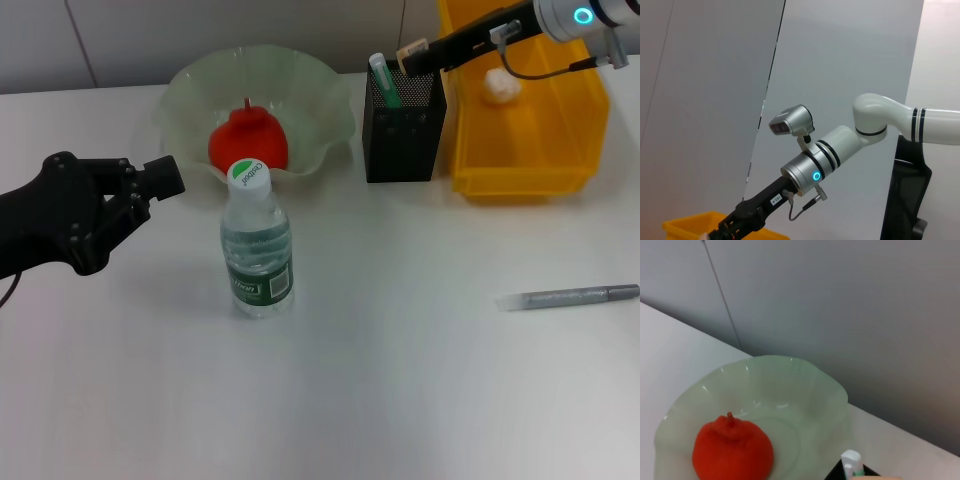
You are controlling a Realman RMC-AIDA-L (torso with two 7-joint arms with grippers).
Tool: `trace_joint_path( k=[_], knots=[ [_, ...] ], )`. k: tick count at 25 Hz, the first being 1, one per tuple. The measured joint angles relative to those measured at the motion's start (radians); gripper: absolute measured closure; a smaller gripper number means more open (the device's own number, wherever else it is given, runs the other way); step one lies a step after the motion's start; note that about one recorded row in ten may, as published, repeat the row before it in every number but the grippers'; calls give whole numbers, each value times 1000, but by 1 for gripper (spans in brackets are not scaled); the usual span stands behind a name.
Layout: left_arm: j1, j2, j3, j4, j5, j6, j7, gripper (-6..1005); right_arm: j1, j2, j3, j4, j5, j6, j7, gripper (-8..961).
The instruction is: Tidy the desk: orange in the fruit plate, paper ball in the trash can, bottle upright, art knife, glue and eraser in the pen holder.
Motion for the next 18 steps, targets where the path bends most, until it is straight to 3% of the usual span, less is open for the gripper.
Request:
trace_joint_path(
  k=[18],
  knots=[
    [0, 1, -17, 4, -1, 0, 6, 992, 15, 3, 1, 8, 4, 0, -7, 508]
  ],
)
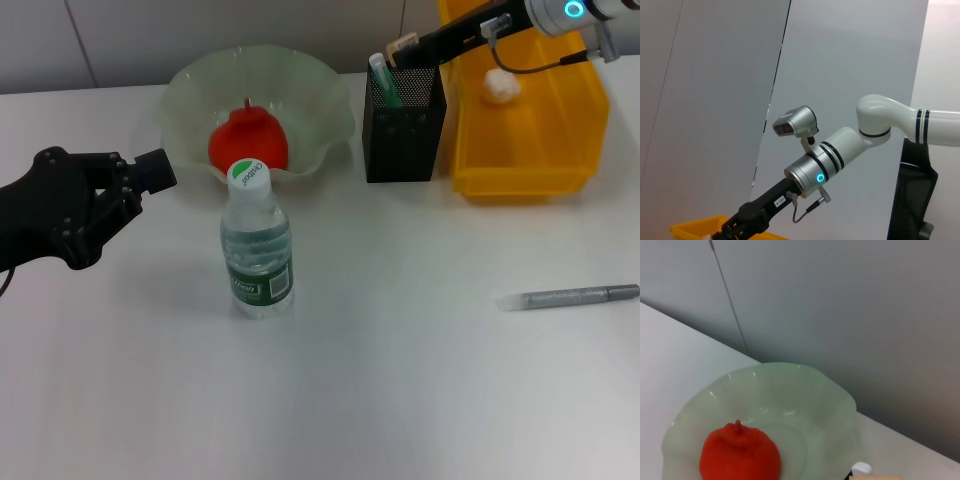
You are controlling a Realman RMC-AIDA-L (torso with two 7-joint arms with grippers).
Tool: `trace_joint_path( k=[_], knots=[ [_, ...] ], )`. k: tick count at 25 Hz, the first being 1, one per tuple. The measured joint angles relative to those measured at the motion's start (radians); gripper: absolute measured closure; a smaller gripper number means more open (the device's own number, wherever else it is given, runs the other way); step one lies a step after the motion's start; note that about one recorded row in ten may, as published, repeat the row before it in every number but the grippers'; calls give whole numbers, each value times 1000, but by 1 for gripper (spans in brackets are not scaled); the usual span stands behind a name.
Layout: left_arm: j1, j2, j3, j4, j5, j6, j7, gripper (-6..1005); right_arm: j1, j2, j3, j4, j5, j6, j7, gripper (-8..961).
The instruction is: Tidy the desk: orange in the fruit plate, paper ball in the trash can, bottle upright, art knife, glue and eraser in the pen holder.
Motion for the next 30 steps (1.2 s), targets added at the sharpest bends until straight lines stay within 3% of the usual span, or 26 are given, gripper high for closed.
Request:
trace_joint_path(
  k=[23, 28, 30],
  knots=[
    [0, 1, -4, 10, 0, -9, 5, 992, -6, 10, 0, -14, 1, -4, -5, 498],
    [0, 1, -4, 10, 0, -10, 5, 991, -50, 34, -4, -107, 0, -44, 30, 499],
    [0, 1, -4, 10, 0, -11, 5, 991, -100, 62, -12, -230, -7, -94, 77, 500]
  ],
)
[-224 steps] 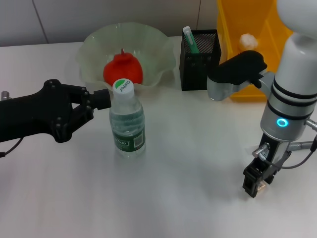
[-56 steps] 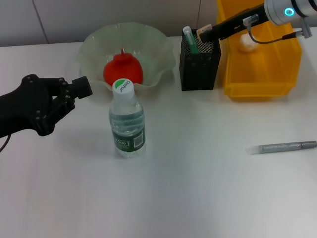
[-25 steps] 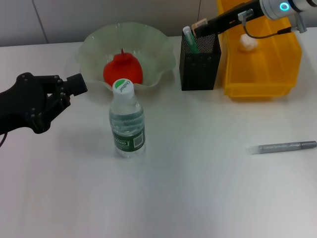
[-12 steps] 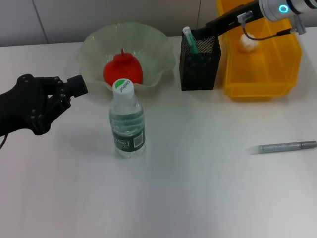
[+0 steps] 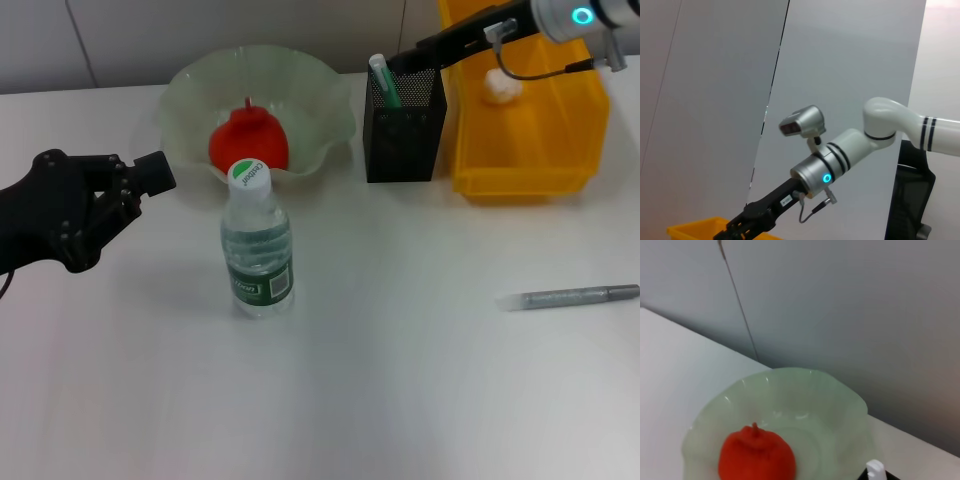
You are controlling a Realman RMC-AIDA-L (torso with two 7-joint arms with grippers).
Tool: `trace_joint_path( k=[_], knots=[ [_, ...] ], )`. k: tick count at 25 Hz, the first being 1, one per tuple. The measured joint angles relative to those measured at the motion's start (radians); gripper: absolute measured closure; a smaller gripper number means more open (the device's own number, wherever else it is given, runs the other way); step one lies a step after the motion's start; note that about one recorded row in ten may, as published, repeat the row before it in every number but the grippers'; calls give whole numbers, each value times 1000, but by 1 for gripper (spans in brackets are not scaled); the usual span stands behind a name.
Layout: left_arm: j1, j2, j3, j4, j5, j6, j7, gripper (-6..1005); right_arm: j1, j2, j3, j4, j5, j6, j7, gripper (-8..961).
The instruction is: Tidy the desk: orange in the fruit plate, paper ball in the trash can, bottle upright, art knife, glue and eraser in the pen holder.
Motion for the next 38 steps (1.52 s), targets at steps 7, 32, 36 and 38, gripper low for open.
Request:
trace_joint_path(
  k=[7, 32, 36, 38],
  knots=[
    [-2, 0, 0, -1, 0, -2, -1, 991, -92, 40, -9, -217, -5, -159, 86, 503],
    [-7, -2, 0, 0, 0, -39, 0, 990, -326, 97, 0, -688, -57, -771, 247, 504],
    [-13, -2, 0, 0, 0, -40, 7, 990, -328, 92, -6, -681, -100, -781, 223, 503],
    [-13, -5, 0, -2, 0, -40, 15, 990, -325, 92, -11, -680, -144, -790, 207, 503]
  ],
)
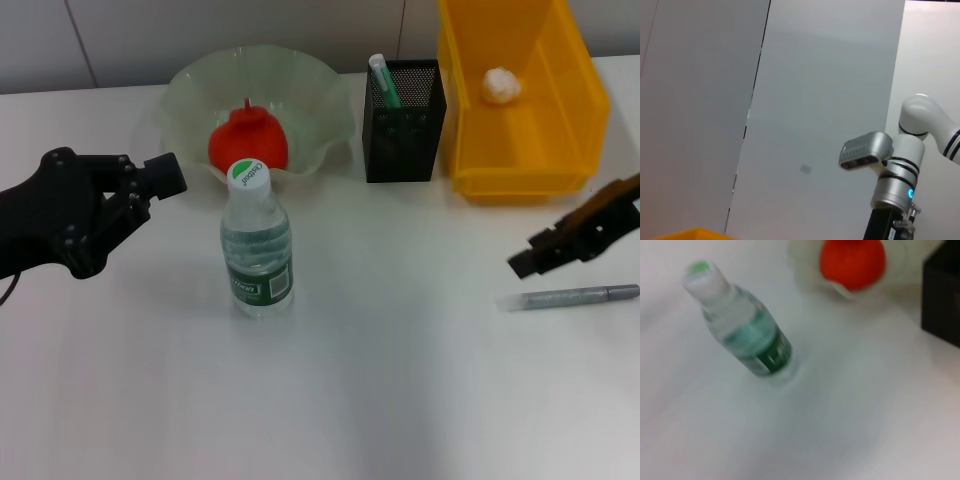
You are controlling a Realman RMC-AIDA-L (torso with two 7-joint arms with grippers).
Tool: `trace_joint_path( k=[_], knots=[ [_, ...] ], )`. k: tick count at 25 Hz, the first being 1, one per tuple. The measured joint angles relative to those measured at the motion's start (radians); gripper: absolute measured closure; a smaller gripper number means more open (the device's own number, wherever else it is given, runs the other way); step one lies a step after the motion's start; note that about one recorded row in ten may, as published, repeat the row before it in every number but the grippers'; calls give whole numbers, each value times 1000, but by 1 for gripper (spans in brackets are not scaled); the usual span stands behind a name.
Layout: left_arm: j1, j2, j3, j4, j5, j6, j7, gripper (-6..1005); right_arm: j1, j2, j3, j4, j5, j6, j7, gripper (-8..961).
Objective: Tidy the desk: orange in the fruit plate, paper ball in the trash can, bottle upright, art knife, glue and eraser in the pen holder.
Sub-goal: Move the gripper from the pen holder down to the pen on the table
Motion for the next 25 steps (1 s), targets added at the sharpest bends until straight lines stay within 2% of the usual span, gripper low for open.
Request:
trace_joint_path(
  k=[2, 14, 20, 25],
  knots=[
    [1, -1, 0, 0, 0, 0, 15, 990, 3, 3, -4, 0, -62, -12, -35, 503],
    [5, -5, 1, 46, -12, -7, 48, 990, -14, 6, -16, 5, -165, 8, -135, 505],
    [0, -3, 0, 69, -39, -24, 46, 990, -6, 6, -51, 72, -244, 74, -272, 505],
    [0, -2, 0, 70, -78, -45, 37, 989, 16, -8, -59, 173, -277, 137, -404, 504]
  ],
)
